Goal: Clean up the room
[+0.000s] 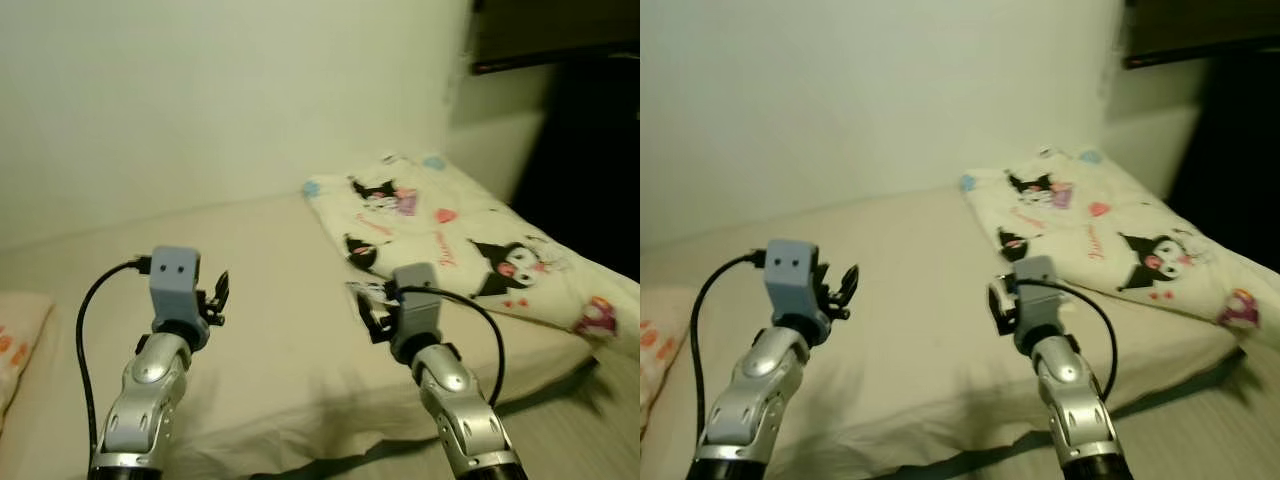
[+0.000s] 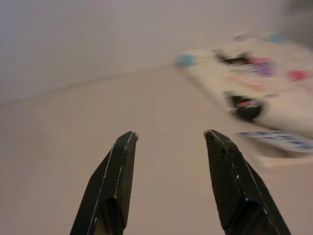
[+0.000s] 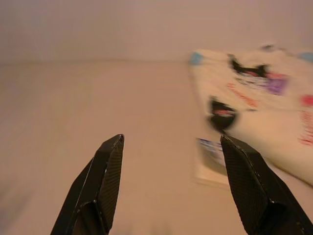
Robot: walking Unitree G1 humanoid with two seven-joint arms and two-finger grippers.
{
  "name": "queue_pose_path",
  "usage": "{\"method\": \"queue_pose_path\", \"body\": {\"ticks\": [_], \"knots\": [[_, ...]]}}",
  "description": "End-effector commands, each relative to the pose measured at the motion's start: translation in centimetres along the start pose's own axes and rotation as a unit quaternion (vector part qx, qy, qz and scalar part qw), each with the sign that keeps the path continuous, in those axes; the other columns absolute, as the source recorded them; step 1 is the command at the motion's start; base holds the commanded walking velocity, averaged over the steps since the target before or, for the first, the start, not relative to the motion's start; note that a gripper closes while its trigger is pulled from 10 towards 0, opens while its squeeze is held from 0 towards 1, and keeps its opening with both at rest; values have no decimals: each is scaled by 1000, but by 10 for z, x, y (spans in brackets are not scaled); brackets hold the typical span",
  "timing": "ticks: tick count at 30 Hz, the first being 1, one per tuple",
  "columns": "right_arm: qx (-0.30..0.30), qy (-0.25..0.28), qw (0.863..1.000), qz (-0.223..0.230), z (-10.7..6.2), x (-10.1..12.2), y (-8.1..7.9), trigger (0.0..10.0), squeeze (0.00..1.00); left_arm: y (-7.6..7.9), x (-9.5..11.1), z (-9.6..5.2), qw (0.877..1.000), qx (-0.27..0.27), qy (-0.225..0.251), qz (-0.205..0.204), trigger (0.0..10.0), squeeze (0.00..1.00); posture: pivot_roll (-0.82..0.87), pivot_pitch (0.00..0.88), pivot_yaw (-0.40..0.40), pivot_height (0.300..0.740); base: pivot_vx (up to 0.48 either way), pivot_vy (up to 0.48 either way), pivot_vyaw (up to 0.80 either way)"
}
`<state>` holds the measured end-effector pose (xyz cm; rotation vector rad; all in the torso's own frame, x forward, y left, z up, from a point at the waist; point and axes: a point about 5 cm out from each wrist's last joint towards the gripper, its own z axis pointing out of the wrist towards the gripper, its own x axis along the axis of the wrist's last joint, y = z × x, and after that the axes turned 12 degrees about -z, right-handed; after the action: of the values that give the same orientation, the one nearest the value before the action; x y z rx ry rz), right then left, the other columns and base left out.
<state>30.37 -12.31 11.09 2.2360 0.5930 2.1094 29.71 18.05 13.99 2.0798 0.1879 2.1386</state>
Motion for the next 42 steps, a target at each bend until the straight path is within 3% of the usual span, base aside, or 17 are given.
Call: {"method": "queue_pose_path", "body": {"ticks": [1,12,29,33,42], "knots": [[2,-6,1000,-2,-1,-3,-1,10000,0,1,-6,-2,1000,-1,-15,5,10000,0,-70,25,29,740,0,0,800],[-5,-9,1000,-4,-1,-4,1,10000,0,-6,-16,-4,999,19,-44,15,10000,0,-71,23,28,740,0,0,800],[-19,-9,1000,0,-1,-5,5,10000,0,-3,-15,-2,999,12,-45,15,10000,0,-73,14,25,740,0,0,800],[-37,-11,999,33,-2,-7,9,10000,0,0,-15,-2,999,3,-48,22,10000,0,-73,14,25,740,0,0,130],[-39,-11,999,30,-3,-6,10,10000,0,3,-20,-2,998,-4,-64,27,10000,0,-77,22,33,740,0,-352,0]]}}
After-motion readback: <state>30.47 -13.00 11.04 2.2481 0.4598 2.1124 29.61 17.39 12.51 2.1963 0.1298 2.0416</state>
